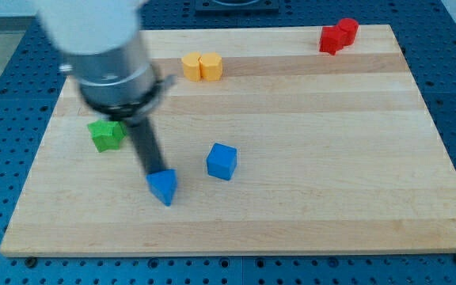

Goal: Push both blue cubes to the center of the board

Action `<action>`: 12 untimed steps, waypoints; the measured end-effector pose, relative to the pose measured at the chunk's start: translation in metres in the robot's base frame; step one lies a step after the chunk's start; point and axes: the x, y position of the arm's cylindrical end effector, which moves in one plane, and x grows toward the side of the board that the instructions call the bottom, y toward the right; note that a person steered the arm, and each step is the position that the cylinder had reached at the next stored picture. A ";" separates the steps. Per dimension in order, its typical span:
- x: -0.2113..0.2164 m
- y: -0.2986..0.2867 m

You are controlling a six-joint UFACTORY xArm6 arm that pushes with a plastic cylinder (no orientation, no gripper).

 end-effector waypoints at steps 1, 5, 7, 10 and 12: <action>0.000 -0.010; 0.057 -0.026; -0.036 0.030; -0.028 0.049; -0.051 0.072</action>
